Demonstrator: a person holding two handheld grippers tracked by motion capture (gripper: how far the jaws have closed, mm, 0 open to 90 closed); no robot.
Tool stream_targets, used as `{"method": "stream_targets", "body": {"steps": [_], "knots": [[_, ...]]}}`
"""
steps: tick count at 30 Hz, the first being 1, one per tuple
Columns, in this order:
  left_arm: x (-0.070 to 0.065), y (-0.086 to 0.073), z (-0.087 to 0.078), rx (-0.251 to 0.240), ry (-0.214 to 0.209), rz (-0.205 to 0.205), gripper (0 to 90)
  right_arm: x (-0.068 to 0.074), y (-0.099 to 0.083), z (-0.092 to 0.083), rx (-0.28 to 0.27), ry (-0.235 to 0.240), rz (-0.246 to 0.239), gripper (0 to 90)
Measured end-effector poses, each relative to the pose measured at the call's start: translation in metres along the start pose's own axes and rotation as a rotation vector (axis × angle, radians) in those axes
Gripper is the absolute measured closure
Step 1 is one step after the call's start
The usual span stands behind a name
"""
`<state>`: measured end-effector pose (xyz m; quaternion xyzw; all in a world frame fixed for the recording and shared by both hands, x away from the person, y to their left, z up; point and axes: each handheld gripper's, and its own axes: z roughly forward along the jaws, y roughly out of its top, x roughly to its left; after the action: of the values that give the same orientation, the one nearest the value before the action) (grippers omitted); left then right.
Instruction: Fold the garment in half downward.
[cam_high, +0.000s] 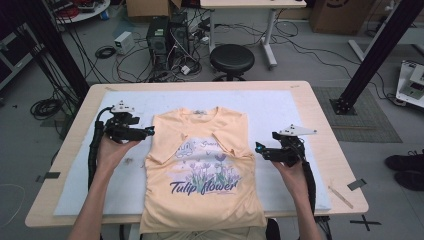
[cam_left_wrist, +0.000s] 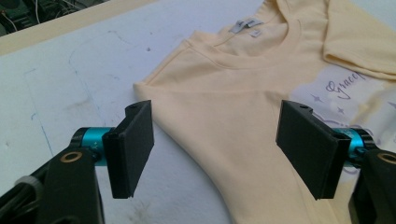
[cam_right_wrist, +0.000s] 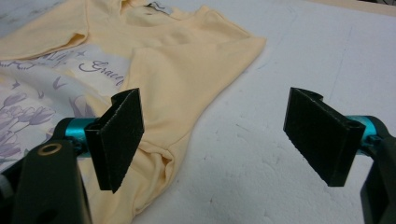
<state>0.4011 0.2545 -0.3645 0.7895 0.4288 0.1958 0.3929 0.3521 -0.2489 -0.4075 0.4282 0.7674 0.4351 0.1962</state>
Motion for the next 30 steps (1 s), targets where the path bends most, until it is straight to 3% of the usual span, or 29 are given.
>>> {"method": "stream_targets", "body": {"steps": [2,12,17,21,23,30], "knots": [[0.009,0.005,0.009,0.003,-0.011,-0.020,31.0,0.001,0.000,0.003,0.015,0.000,-0.001,20.7],[0.022,0.033,0.033,0.052,0.001,0.000,35.2,0.003,-0.001,0.005,0.024,0.005,-0.008,20.7],[0.039,0.047,0.051,0.084,-0.008,-0.031,35.3,0.004,0.000,0.005,0.023,0.008,-0.005,20.7],[0.048,0.045,0.060,0.077,-0.007,-0.043,35.7,0.006,0.000,0.006,0.025,0.015,-0.011,20.7],[0.056,0.035,0.074,0.115,-0.010,-0.058,35.7,0.006,0.000,0.007,0.026,0.018,-0.014,20.7],[0.060,0.019,0.099,0.156,-0.017,-0.061,40.4,0.007,0.000,0.009,0.033,0.019,-0.019,20.7]]}}
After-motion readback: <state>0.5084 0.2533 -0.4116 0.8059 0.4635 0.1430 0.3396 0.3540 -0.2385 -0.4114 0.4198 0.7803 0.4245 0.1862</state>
